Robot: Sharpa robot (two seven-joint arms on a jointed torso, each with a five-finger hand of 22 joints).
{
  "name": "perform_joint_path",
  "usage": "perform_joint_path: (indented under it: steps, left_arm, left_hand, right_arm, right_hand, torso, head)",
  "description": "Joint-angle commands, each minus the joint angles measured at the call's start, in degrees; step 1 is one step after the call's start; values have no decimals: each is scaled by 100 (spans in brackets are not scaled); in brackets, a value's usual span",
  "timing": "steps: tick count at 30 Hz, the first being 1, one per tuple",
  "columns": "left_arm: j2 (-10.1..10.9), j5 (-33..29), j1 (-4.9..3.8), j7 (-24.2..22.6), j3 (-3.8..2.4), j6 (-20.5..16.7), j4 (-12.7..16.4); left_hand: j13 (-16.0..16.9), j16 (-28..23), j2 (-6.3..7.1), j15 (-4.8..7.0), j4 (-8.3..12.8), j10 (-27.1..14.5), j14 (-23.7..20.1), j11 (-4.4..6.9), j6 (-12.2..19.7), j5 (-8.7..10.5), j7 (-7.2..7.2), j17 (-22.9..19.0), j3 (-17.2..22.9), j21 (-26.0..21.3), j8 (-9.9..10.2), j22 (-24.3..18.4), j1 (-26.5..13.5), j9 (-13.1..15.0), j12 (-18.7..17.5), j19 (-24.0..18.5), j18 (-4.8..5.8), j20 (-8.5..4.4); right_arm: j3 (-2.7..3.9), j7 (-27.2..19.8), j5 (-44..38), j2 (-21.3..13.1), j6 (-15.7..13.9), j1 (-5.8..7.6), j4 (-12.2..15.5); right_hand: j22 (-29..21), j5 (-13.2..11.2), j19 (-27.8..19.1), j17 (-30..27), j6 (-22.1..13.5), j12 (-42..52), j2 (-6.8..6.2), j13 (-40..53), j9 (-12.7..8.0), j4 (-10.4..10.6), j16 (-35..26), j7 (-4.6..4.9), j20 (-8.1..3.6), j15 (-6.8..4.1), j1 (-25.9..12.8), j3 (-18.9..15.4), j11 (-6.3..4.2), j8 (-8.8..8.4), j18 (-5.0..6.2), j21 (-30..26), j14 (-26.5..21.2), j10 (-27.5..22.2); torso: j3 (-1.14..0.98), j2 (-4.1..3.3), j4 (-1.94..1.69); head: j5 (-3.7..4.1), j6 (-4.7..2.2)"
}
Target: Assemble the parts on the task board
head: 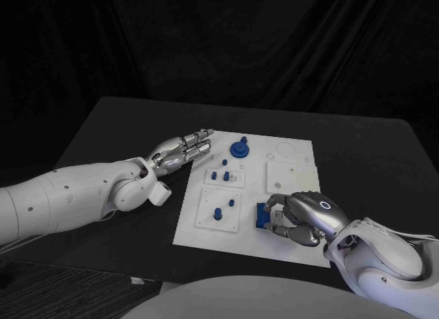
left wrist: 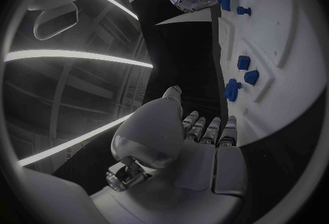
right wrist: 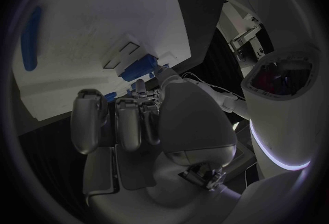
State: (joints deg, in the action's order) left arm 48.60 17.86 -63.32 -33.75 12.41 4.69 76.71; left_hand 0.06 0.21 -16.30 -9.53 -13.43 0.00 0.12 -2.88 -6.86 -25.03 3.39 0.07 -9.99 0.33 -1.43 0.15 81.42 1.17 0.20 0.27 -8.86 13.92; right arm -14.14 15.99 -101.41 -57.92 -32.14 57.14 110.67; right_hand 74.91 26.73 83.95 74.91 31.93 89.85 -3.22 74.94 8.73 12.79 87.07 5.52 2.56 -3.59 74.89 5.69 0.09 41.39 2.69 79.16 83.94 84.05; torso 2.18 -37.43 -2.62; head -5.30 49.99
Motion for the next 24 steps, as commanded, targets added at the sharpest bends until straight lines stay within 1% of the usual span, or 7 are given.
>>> perform_joint_path:
  steps: [1, 11, 15, 16, 18, 22, 24]
  left_arm:
    - [-10, -6, 8, -64, -5, 65, 12]
    - [-8, -6, 9, -62, -5, 68, 15]
    - [-7, -6, 9, -61, -5, 68, 17]
    - [-7, -6, 9, -60, -5, 67, 18]
    - [-7, -6, 9, -59, -5, 66, 19]
    - [-9, -6, 9, -59, -5, 66, 20]
    - [-9, -6, 10, -58, -5, 67, 22]
  left_hand:
    - [-6, -21, 9, -47, -5, 0, -12, -31, 12, -33, 39, -7, 29, -13, -20, 7, -64, 10, -20, -5, 39, 45]
    - [-6, -21, 8, -46, -2, 0, -12, -38, 8, -36, 43, -7, 34, -13, -19, 7, -63, 10, -20, -4, 38, 46]
    - [-6, -21, 8, -46, -2, 0, -12, -38, 8, -36, 43, -7, 34, -13, -19, 7, -63, 10, -20, -4, 38, 46]
    - [-6, -21, 8, -46, -2, 0, -12, -38, 8, -36, 43, -7, 34, -13, -19, 7, -63, 10, -20, -4, 38, 46]
    - [-6, -21, 8, -46, -2, 0, -12, -38, 8, -36, 43, -7, 34, -13, -19, 7, -63, 10, -20, -4, 38, 46]
    - [-6, -21, 8, -46, -2, 0, -12, -38, 8, -36, 43, -7, 34, -13, -19, 7, -63, 10, -20, -4, 38, 46]
    - [-6, -21, 8, -46, -2, 0, -12, -38, 8, -36, 43, -7, 34, -13, -19, 7, -63, 10, -20, -4, 38, 46]
  right_arm:
    - [0, 56, 18, 17, 141, -17, -24]
    - [0, 109, 18, 43, 197, -18, -70]
    - [0, 98, 18, 44, 191, -18, -67]
    - [0, 95, 18, 42, 191, -18, -65]
    - [0, 90, 18, 36, 194, -18, -61]
    - [0, 66, 18, 18, 183, -19, -44]
    - [0, 24, 18, -5, 129, -19, -17]
  right_hand:
    - [1159, -70, 144, 663, -1, 15, -13, 1506, 30, -36, 0, 37, 5, -4, 31, -18, 4, 39, -4, -45, 446, 595]
    - [1156, -131, 139, 668, 109, 15, 17, 1506, 164, -163, 1, 21, 8, -7, 193, 39, -3, 151, -1, -53, 447, 595]
    - [1155, -232, 137, 670, 184, 15, 23, 1506, 259, -220, 1, 5, 3, -14, 249, 51, -12, 230, 0, -57, 448, 595]
    - [1157, -334, 139, 666, 213, 15, 30, 1506, 314, -251, 0, -5, -2, -20, 277, 53, -19, 272, -1, -51, 447, 595]
    - [1158, -650, 139, 663, 242, 15, 35, 1506, 446, -276, -1, -21, -10, -29, 274, 16, -30, 358, -2, -49, 446, 595]
    - [1155, -1151, 136, 654, 205, 15, 32, 1506, 586, -256, -5, -23, -12, -29, 210, -80, -29, 390, -1, -58, 445, 595]
    - [1155, -1328, 137, 656, 178, 15, 11, 1506, 646, -221, -5, -23, -11, -29, 155, -149, -28, 393, -1, -58, 445, 595]
  torso:
    - [5, 2, 4]
    - [-2, 5, 4]
    - [0, 3, 9]
    - [1, 1, 10]
    - [3, -1, 8]
    - [3, 2, 6]
    - [0, -1, 4]
  head:
    - [-8, 1]
    - [-13, 1]
    - [-7, 1]
    - [-6, 1]
    - [2, 1]
    - [1, 1]
    - [-2, 1]
